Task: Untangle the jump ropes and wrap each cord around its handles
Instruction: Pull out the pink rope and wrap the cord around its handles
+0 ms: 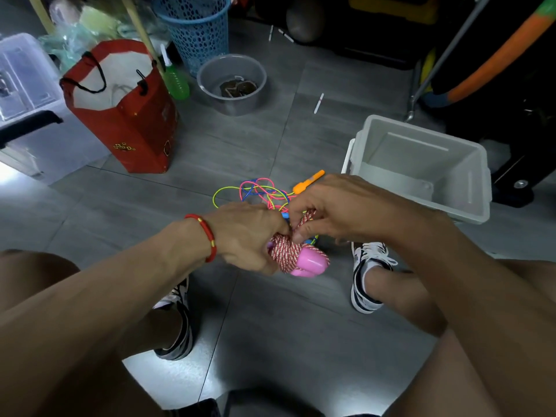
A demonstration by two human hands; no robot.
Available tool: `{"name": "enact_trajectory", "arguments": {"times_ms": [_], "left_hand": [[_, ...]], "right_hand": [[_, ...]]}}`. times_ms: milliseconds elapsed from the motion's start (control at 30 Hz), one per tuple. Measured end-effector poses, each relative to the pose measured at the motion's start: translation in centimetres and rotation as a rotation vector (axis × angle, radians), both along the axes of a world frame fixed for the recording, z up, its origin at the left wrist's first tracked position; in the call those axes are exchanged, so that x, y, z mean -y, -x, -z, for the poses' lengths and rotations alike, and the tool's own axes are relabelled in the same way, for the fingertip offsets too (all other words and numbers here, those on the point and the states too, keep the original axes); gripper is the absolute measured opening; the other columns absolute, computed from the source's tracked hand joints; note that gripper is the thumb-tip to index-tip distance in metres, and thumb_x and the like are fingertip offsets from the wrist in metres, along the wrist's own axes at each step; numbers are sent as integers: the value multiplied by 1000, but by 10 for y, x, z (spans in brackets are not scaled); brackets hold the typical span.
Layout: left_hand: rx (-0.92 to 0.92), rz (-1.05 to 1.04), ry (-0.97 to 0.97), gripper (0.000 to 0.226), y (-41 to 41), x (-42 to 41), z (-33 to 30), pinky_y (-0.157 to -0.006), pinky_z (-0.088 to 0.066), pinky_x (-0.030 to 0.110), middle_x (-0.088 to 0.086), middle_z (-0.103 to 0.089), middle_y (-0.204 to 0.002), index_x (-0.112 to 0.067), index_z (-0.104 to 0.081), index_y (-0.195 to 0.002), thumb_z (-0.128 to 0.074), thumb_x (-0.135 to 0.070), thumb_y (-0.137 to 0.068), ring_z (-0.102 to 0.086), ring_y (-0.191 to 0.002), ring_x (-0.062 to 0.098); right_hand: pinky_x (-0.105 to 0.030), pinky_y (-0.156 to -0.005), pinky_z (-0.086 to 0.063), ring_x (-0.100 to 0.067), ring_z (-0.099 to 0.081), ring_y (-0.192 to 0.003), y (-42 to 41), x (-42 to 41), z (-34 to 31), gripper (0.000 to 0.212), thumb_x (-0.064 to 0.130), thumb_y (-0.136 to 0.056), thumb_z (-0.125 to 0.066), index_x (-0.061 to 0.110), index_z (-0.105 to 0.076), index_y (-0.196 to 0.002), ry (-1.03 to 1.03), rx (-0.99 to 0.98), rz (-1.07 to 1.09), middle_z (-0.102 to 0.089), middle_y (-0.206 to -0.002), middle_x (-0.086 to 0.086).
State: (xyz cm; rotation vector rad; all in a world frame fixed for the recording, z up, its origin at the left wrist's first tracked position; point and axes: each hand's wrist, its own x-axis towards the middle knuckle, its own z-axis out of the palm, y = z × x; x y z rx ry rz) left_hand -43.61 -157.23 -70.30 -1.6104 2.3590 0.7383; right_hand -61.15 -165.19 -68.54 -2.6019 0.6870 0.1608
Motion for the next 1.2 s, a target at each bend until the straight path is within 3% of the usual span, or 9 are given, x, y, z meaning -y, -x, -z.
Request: {"name": "enact_trajectory", "arguments": {"times_ms": [267, 367, 500, 633, 700, 800, 933, 1067, 1200], "left_hand": [[-50, 61, 24, 33, -4, -7, -10, -77, -51, 33, -12, -55, -76, -28, -57, -92, -70, -53, -74, -49, -75, 14], [-127, 66, 31, 31, -9, -11, -15, -68, -44, 28, -15, -54, -73, -30, -57, -93, -74, -49, -75, -46, -69, 5], [-654, -94, -205, 23, -28, -15, -31, -59, -49, 28, -3, -64, -73, -14, -64, -88, -84, -16, -78, -56, -63, 6], [-1063, -408, -263, 35, -39, -12, -26, -70, -58, 28, 18, -72, -96, 2, -64, -107, -78, -5, -76, -66, -79, 17], [-1163, -625, -233, 36, -40, -9, -17, -56, -49, 16, 9, -71, -85, 6, -61, -104, -78, -3, -73, -62, -68, 8], [-1282, -820, -250, 14, -35, -6, -16, -46, -43, 12, 1, -69, -70, 2, -63, -92, -69, 0, -80, -59, -52, 2], [-1282, -945, -261, 4, -33, -2, -14, -40, -38, 11, 0, -65, -61, -2, -62, -88, -62, 2, -86, -54, -42, 2], [-1129, -946, -151, 27, -32, 0, -2, -43, -34, 14, -4, -66, -66, -1, -68, -103, -78, -6, -78, -50, -45, 0], [-892, -807, 80, 22, -27, 3, 9, -60, -57, 33, -1, -75, -76, -11, -74, -101, -80, -17, -81, -61, -64, 2]], "right_hand": [[-26, -63, -45, -1, -57, -66, 1, 16, 8, 13, 46, -81, -77, 40, -70, -73, -391, 16, 1, -65, -68, 14], [-32, -75, -49, -4, -61, -76, 5, 23, 13, 17, 43, -83, -73, 27, -78, -82, -618, 75, 43, -74, -79, 4], [-18, -70, -48, -3, -59, -74, 14, 22, 27, 12, 25, -87, -69, 14, -72, -91, -846, 307, 207, -71, -79, 7], [-38, -65, -57, -30, -66, -67, 19, 12, 43, 15, 6, -91, -65, 19, -73, -90, -805, 377, 309, -69, -76, -17], [-23, -45, -33, -15, -37, -47, 16, 1, 46, 32, 16, -103, -52, 23, -63, -75, -830, 386, 366, -44, -57, 0], [-18, -42, -18, -10, -18, -49, 4, -23, 45, 41, 34, -106, -39, 19, -49, -70, -1004, 457, 463, -24, -58, 3], [-13, -40, -33, -1, -40, -37, -6, -40, 27, 38, 26, -106, -44, 5, -59, -78, -883, 412, 518, -42, -48, 9], [-21, -57, -41, 0, -54, -50, -7, -41, 27, 40, 25, -104, -47, 11, -67, -72, -504, 313, 498, -60, -59, 5], [-24, -50, -49, -16, -55, -46, -8, -48, 30, 43, 26, -106, -41, 5, -62, -75, -730, 377, 676, -57, -56, -8]]}}
